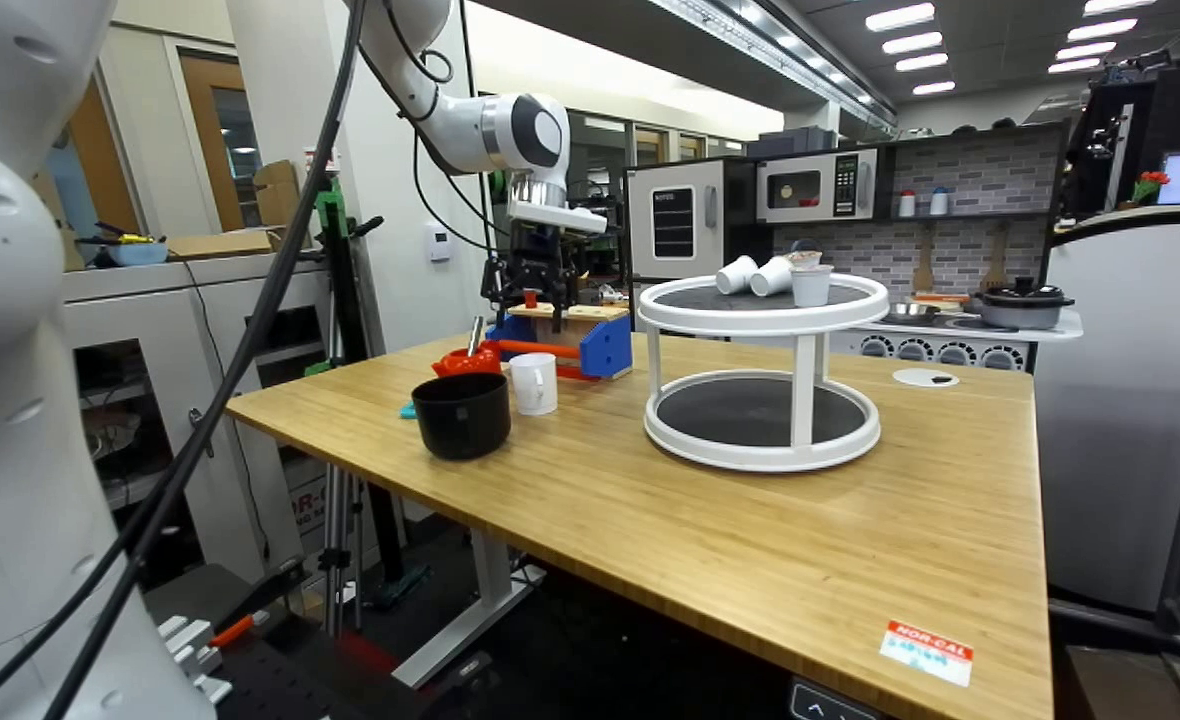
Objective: Put one of the cups atop the stand in the mug and another in the bowl, then place the marker in the kettle on the table
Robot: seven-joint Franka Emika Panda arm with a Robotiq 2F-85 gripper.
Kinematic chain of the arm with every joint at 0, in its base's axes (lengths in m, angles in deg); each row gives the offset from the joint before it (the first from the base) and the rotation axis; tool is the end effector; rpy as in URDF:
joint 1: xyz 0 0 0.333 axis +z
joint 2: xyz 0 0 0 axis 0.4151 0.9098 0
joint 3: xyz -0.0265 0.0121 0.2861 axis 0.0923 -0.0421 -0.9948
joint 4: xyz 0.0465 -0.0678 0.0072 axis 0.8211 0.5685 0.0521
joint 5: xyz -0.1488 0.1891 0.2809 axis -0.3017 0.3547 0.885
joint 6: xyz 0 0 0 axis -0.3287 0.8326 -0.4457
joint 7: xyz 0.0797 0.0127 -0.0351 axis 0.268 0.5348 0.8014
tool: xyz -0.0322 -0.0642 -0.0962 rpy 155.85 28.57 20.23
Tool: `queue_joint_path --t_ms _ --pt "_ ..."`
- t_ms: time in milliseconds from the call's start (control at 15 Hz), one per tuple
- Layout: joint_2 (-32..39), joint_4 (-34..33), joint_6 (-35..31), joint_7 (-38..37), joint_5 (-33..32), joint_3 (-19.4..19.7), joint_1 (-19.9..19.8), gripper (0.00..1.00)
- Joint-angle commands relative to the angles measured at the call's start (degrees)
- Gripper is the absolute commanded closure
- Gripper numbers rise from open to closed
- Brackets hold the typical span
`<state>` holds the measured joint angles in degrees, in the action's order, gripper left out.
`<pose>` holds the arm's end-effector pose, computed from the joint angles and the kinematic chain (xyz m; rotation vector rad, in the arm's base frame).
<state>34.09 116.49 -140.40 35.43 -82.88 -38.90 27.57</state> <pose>0.5987 0.1043 0.2871 -2.6251 -1.4746 0.4102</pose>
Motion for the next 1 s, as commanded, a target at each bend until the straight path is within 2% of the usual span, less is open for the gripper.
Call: queue_joint_path --t_ms 0,667,867,933 --pt "-4.64 4.2 -0.79 -0.7 0.76 -0.49 -0.42 0.31" --pt "-15.05 11.29 -1.64 -5.19 -1.4 2.06 -0.68 0.99" --pt "-16.16 12.74 -1.07 -6.72 -1.53 3.5 -1.59 1.0" --pt "-16.49 13.09 -0.83 -6.97 -1.12 3.92 -2.02 0.78"
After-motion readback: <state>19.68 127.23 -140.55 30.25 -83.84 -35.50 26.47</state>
